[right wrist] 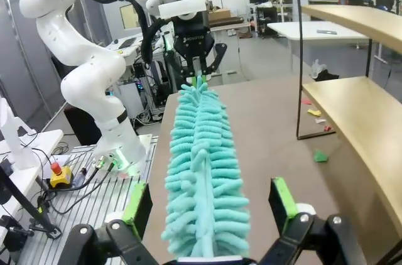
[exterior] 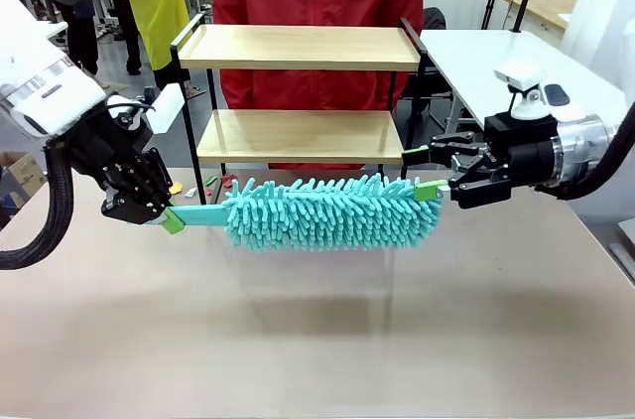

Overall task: Clean the shelf.
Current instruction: Hand the Duster back to the human.

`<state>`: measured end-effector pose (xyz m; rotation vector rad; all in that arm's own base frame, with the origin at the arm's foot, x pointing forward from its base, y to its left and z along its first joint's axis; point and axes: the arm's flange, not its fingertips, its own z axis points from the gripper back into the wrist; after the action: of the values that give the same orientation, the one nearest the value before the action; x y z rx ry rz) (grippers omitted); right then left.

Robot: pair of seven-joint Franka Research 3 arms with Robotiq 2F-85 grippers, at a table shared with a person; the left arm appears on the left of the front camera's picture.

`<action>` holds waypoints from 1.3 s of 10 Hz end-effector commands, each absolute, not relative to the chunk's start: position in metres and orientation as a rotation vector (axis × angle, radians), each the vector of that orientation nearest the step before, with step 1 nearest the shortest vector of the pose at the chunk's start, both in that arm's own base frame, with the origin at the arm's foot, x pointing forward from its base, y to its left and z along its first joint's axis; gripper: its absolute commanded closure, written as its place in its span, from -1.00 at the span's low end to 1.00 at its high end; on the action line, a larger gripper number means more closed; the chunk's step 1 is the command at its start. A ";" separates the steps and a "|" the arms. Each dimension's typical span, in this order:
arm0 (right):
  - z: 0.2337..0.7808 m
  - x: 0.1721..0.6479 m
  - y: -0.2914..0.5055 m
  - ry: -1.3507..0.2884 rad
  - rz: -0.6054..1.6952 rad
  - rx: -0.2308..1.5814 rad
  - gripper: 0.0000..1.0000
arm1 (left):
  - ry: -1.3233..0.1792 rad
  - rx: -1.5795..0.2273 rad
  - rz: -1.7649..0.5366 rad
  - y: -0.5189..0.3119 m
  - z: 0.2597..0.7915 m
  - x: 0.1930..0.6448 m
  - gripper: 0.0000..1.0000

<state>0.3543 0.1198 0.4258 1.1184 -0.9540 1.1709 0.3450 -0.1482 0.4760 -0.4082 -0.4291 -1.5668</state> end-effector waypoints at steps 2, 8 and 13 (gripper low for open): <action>0.403 0.322 0.120 -0.922 1.158 1.152 -1.00 | -0.430 -0.413 -1.557 -0.148 0.479 0.344 0.74; 0.367 0.320 0.131 -0.902 1.149 1.177 -1.00 | -0.430 -0.413 -1.557 -0.148 0.479 0.344 0.74; 0.350 0.322 0.141 -1.000 1.099 1.234 -1.00 | -0.430 -0.413 -1.557 -0.148 0.479 0.344 0.74</action>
<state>0.3643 0.1398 0.3622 1.2273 -0.9348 1.1073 0.3450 -0.1482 0.4760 -0.4081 -0.4291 -1.5668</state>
